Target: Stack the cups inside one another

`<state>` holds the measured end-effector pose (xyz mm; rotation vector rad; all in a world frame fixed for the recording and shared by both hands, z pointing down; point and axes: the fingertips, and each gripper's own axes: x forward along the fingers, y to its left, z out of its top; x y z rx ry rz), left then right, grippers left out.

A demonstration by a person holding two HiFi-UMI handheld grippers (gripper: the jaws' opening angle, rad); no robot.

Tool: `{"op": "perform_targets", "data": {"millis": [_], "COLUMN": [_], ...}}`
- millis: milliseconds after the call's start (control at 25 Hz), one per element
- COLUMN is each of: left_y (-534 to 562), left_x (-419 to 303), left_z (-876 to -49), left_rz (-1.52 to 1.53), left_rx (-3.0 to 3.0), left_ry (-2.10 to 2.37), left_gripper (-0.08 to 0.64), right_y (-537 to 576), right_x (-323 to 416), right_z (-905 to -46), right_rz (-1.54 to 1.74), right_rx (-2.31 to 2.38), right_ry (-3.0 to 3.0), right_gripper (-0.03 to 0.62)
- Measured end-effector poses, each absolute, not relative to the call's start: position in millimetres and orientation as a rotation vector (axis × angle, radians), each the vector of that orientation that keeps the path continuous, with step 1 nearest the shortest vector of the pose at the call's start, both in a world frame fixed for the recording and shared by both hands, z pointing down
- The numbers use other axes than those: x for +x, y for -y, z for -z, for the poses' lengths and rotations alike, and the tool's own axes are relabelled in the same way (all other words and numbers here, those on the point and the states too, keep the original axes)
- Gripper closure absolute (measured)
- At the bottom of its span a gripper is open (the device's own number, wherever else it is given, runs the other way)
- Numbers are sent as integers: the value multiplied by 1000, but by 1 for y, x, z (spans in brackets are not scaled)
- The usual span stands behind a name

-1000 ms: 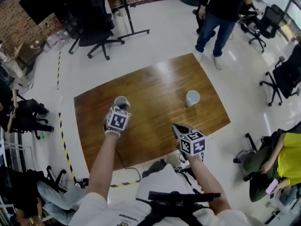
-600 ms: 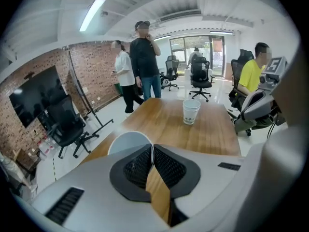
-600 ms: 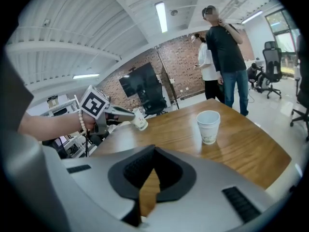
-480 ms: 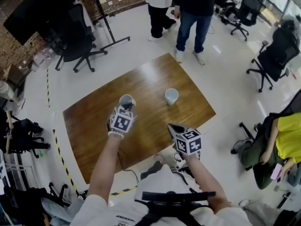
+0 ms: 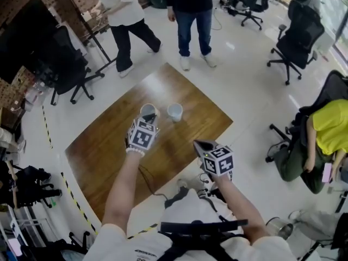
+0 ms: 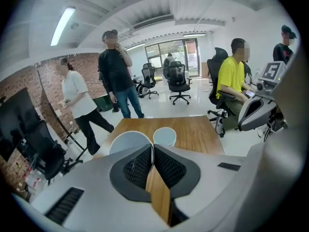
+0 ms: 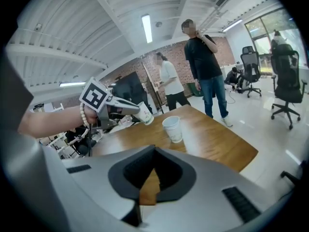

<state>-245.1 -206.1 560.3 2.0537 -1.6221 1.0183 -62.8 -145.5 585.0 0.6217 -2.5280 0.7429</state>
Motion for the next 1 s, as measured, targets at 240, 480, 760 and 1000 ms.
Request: {"op": "perform_targets", "data": {"millis": [240, 480, 760, 1000], "left_y": [241, 262, 266, 265], "left_x": [-203, -177, -160, -156], "left_z": [-556, -566, -581, -593], "left_rz": [-1073, -1137, -1175, -1205], "left_rx": [2177, 2209, 2210, 2200], "left_ry": [1523, 1420, 1326, 1261], "left_gripper": [545, 545, 545, 545], "right_y": [158, 171, 175, 182], "right_x": [-40, -22, -12, -10], "right_z": [-585, -585, -591, -594], "right_rz": [-764, -792, -826, -839], "right_rx": [684, 733, 752, 759], "right_ry": [2525, 2516, 2503, 2497], "right_gripper": [591, 591, 591, 591]}}
